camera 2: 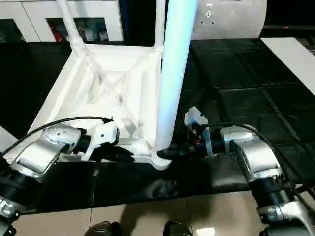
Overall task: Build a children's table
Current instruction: Rotate leg to tighten
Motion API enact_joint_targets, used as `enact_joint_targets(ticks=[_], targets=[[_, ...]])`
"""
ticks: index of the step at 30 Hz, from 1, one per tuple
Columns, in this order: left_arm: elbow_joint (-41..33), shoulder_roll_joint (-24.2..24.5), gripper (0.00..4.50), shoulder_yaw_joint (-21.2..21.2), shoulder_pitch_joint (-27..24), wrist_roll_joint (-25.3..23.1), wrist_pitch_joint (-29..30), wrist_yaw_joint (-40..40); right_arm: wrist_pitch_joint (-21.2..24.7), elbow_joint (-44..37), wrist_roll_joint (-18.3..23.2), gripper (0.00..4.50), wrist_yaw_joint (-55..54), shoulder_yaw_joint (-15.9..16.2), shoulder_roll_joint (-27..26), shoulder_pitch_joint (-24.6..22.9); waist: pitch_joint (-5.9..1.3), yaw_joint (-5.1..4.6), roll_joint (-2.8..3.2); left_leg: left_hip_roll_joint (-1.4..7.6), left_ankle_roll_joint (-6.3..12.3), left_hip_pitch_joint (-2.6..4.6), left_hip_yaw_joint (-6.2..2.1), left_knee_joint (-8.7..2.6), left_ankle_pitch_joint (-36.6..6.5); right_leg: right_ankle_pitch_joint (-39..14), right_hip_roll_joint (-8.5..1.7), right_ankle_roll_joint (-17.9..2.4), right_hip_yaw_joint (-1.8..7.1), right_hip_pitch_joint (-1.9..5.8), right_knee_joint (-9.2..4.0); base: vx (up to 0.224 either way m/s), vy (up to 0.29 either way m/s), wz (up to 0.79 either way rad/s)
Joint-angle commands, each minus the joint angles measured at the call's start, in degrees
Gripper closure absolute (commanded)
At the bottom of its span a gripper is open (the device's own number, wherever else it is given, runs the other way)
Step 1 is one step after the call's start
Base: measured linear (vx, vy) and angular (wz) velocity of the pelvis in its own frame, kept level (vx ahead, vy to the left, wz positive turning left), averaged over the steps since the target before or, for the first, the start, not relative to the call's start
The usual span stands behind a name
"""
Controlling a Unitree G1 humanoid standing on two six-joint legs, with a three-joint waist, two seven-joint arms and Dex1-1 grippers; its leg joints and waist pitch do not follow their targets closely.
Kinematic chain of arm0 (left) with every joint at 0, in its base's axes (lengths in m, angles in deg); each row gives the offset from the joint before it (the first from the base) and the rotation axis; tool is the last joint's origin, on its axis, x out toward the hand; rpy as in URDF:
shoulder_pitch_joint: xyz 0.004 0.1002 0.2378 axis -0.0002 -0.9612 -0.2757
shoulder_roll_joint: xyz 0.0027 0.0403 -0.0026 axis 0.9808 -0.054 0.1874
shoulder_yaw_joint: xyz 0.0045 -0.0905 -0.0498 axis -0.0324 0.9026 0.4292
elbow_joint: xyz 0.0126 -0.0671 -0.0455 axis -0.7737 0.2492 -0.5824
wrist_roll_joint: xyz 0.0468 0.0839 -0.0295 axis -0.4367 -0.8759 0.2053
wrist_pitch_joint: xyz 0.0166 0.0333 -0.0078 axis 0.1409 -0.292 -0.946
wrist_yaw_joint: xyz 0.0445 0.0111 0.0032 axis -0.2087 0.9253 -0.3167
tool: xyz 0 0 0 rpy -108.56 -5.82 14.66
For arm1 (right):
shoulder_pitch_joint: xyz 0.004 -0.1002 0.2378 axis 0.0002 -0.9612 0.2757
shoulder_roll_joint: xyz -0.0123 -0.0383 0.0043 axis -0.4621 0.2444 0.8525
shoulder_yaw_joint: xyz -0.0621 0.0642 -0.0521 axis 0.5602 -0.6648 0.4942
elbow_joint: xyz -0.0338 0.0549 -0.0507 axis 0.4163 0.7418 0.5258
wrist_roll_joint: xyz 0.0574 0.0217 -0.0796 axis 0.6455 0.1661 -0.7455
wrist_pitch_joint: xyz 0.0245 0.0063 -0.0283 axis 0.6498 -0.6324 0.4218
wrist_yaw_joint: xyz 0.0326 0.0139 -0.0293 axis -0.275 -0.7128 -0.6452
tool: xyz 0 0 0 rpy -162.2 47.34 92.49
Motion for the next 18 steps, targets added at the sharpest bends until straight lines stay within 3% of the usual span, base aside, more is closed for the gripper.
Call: enact_joint_targets(ticks=[1,2,3,4,5,7,8,10,11,12,15,17,18], targets=[[-2.8,-7.9,4.50,-2.2,-0.1,0.8,6.0,8.5,5.6,-0.1,-0.1,2.41,-13.5,1.3,-8.9,-0.2,-2.36,-0.70,-0.75,3.59,0.55,0.49,-2.19,-4.60,-15.9,-33.9,-4.89,-8.9,2.96,1.90,-5.83,0.000,0.000,0.00],[-2.7,-9.8,4.50,-1.8,0.1,0.5,7.5,11.0,6.4,0.1,-0.8,2.41,-16.7,1.0,-11.0,-0.2,-2.18,-1.34,-0.52,3.38,-0.45,0.20,-2.68,-4.79,-17.0,-37.6,-4.94,-6.6,2.75,2.08,-6.07,-0.054,0.015,-0.14],[-2.7,-9.8,4.50,-1.8,0.1,0.5,7.5,11.0,6.4,0.1,-0.8,2.41,-16.7,1.0,-11.0,-0.2,-2.03,-1.73,-0.57,3.33,-0.76,0.44,-2.63,-4.79,-18.4,-39.8,-4.83,-5.6,2.63,1.65,-6.59,0.000,0.000,0.00],[-2.0,-13.9,4.50,-0.9,0.9,-0.5,10.3,16.7,7.3,1.0,-2.6,2.41,-24.8,0.1,-15.9,-0.2,-2.00,-2.36,-0.71,3.14,-0.80,0.95,-2.84,-4.58,-20.5,-42.5,-4.92,-4.1,2.49,1.32,-7.22,0.000,0.000,0.00],[-1.1,-16.0,4.50,-0.3,1.5,-1.2,11.1,20.0,7.2,2.0,-3.3,2.41,-29.3,-0.7,-18.6,0.1,-1.95,-2.96,-0.18,3.11,-0.72,1.12,-2.94,-4.61,-21.4,-43.0,-4.97,-3.6,2.31,1.10,-7.60,0.000,0.000,0.00],[-0.2,-18.0,4.50,0.3,2.1,-1.6,12.0,22.8,7.3,3.4,-3.8,2.42,-34.1,-1.9,-21.6,0.6,-2.13,-3.86,-0.33,3.01,-0.79,0.73,-3.32,-4.87,-22.4,-42.0,-4.82,-3.0,1.82,1.46,-7.87,0.000,0.000,0.00],[0.1,-19.1,4.50,0.7,2.4,-1.9,12.5,24.5,7.1,4.0,-4.4,2.42,-36.4,-2.4,-23.1,0.8,-2.06,-4.00,-0.20,3.02,-0.52,0.98,-3.42,-4.96,-23.4,-41.6,-4.76,-2.7,1.82,1.24,-8.07,0.000,0.000,0.00],[1.6,-21.9,4.50,1.7,3.7,-2.9,12.5,28.5,4.0,5.7,-6.2,2.42,-40.7,-2.7,-26.1,1.3,-2.12,-4.19,-0.04,2.95,-0.13,1.23,-3.38,-5.06,-23.9,-40.1,-4.66,-2.8,1.74,1.13,-8.37,0.000,0.000,0.00],[1.9,-22.6,4.50,1.8,4.1,-3.0,12.2,29.1,2.8,6.0,-5.7,1.88,-40.5,-2.8,-26.9,1.2,-2.12,-4.15,-0.05,2.97,0.09,1.30,-3.35,-5.15,-24.2,-39.4,-4.67,-2.8,1.75,1.04,-8.54,0.000,0.000,0.00],[2.0,-22.9,4.50,1.5,4.4,-3.1,12.1,29.0,2.1,5.7,-5.7,1.75,-40.7,-3.1,-27.4,1.0,-2.19,-4.06,0.17,3.01,0.22,1.40,-3.35,-5.17,-24.2,-38.8,-4.69,-2.9,1.79,1.05,-8.55,0.000,0.000,0.00],[1.1,-21.9,4.50,-0.4,4.4,-4.3,11.7,27.3,1.6,3.7,-6.4,1.54,-39.6,-2.7,-26.5,0.1,-2.42,-3.85,0.25,3.46,0.92,0.73,-3.37,-5.80,-22.3,-32.1,-4.64,-4.4,2.27,1.64,-7.81,0.000,0.000,0.00],[0.9,-20.6,4.50,-0.8,4.3,-4.8,11.2,26.6,1.6,1.3,-6.2,1.38,-37.1,-2.6,-23.7,-0.5,-2.60,-3.51,0.22,3.76,1.33,0.81,-2.86,-5.87,-19.7,-24.6,-4.49,-7.1,2.85,1.51,-7.15,0.000,0.000,0.00],[1.0,-19.6,4.50,-1.0,4.3,-5.1,10.6,26.3,1.5,0.2,-5.8,1.29,-35.6,-2.8,-22.0,-0.6,-2.53,-3.49,-0.36,3.74,1.72,0.66,-2.75,-5.88,-19.4,-23.8,-4.41,-7.4,2.85,1.67,-7.11,0.000,0.000,0.00]])
